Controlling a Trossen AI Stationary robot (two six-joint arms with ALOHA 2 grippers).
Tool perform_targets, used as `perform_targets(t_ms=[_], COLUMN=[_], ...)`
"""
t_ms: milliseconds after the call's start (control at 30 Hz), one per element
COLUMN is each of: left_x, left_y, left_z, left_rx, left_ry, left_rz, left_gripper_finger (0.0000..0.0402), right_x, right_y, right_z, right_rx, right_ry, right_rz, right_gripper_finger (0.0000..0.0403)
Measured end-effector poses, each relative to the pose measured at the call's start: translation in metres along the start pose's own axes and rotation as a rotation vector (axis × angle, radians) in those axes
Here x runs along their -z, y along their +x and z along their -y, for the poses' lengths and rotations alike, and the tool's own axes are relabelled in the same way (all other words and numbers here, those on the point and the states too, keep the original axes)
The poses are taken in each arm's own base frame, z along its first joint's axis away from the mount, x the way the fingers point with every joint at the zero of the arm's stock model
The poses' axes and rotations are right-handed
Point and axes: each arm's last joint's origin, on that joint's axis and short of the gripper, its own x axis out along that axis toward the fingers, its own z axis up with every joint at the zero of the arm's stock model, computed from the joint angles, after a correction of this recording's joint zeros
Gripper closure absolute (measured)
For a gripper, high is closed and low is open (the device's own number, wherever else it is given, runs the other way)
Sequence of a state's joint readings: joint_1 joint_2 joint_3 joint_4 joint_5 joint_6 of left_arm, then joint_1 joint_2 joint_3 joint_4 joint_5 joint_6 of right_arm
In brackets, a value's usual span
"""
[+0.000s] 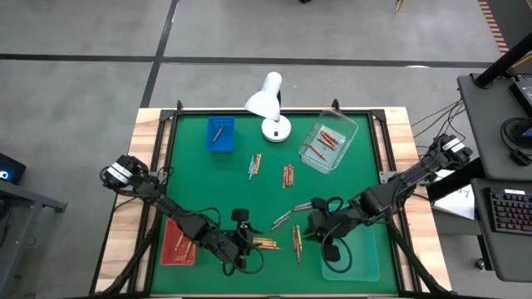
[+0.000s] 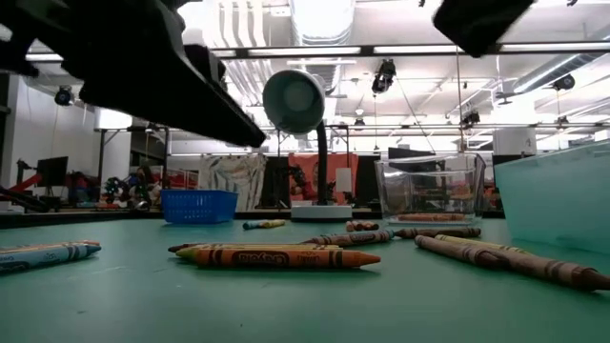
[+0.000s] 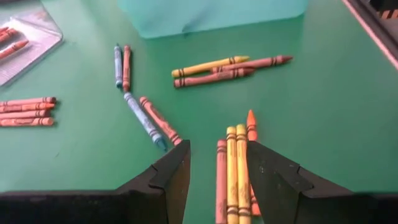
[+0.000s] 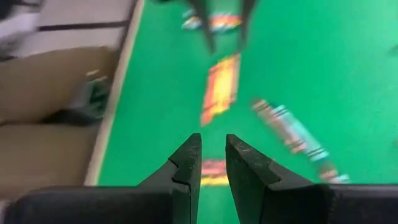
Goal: Sort crayons
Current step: Put the brown crayon into the blue bin
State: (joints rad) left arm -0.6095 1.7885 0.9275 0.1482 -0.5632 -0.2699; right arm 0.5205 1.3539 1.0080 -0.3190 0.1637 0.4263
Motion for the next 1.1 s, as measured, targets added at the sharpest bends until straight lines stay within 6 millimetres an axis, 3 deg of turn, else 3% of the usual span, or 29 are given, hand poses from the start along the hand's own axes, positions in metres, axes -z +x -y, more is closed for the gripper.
perform_targets(t_ms=[167, 400, 633, 1100], left_x=[0.004, 0.011, 0.023, 0.042], left_y=[0.002, 0.002, 0.003, 0.007], left_z=[-0.005, -0.006, -0.009, -0.011], left_rx=[-0.015, -0.018, -0.005, 0.009], left_ry=[-0.016, -0.025, -0.083, -0.141], left_rz=[-0.013, -0.028, 0.02, 0.062], left_gripper_finger=[0.0263, 0.0279, 0.0296, 0.0296], right_x=[-0.011, -0.029, -0.026, -0.018], right_y=[-0.001, -0.004, 0.001, 0.024], right_z=[0.005, 0.002, 0.0, 0.003], right_rx=[0.189, 0.195, 0.158, 0.163], right_ry=[-0.121, -0.296, -0.21, -0.221], right_rz=[0.154, 0.315, 0.296, 0.234], right_gripper_finger=[0.0339, 0.0339, 0.0339, 0.0339])
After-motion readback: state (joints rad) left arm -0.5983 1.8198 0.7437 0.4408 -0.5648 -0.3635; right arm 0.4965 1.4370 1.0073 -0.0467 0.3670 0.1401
